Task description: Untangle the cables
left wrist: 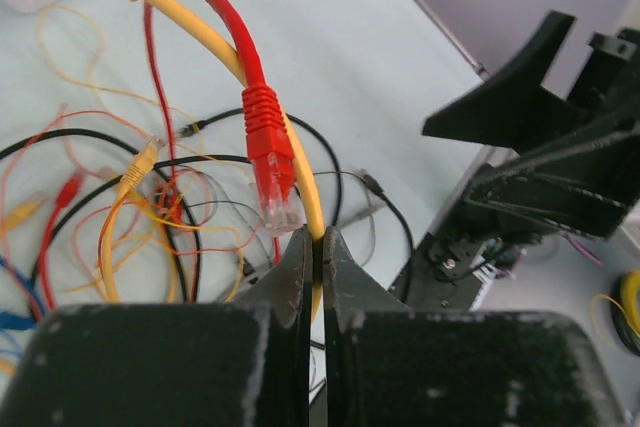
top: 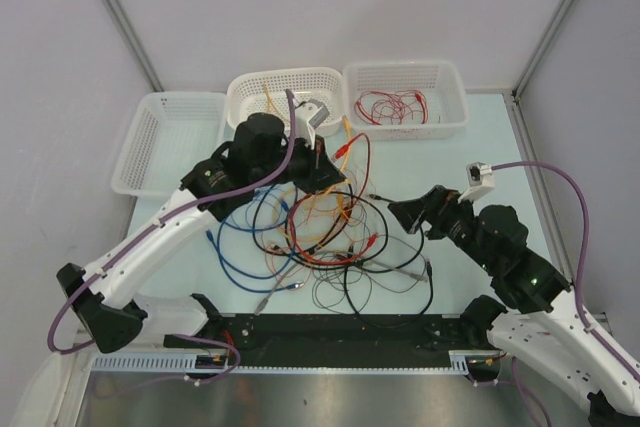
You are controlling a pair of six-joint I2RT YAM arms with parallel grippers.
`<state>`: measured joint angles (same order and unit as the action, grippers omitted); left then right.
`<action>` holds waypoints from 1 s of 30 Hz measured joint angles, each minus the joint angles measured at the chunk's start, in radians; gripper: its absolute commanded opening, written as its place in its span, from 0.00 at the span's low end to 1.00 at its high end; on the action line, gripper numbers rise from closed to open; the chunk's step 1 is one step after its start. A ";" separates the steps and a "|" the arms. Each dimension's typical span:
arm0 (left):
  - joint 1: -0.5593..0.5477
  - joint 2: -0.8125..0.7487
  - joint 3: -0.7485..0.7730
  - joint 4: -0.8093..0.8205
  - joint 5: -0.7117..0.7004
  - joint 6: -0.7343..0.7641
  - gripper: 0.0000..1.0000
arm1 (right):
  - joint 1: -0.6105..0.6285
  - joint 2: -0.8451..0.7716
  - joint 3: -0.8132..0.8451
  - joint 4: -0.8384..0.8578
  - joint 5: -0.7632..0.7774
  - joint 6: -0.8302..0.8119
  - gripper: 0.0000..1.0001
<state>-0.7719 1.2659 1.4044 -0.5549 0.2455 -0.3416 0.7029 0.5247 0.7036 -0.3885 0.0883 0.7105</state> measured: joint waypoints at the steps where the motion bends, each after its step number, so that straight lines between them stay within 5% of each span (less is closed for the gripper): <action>1: 0.000 -0.011 -0.023 0.017 0.026 -0.006 0.00 | 0.000 0.000 0.000 0.021 -0.008 0.000 0.95; 12: 0.000 -0.050 -0.213 0.200 0.217 -0.104 0.00 | 0.000 0.163 0.008 0.311 -0.157 0.039 0.87; 24: 0.000 -0.068 -0.291 0.367 0.308 -0.194 0.00 | 0.000 0.217 0.009 0.396 -0.200 0.054 0.83; 30: 0.000 -0.076 -0.326 0.397 0.318 -0.213 0.00 | 0.000 0.285 0.010 0.477 -0.227 0.079 0.69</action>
<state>-0.7719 1.1904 1.0786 -0.1574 0.5632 -0.5549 0.7029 0.8101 0.7132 0.0883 -0.1383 0.7898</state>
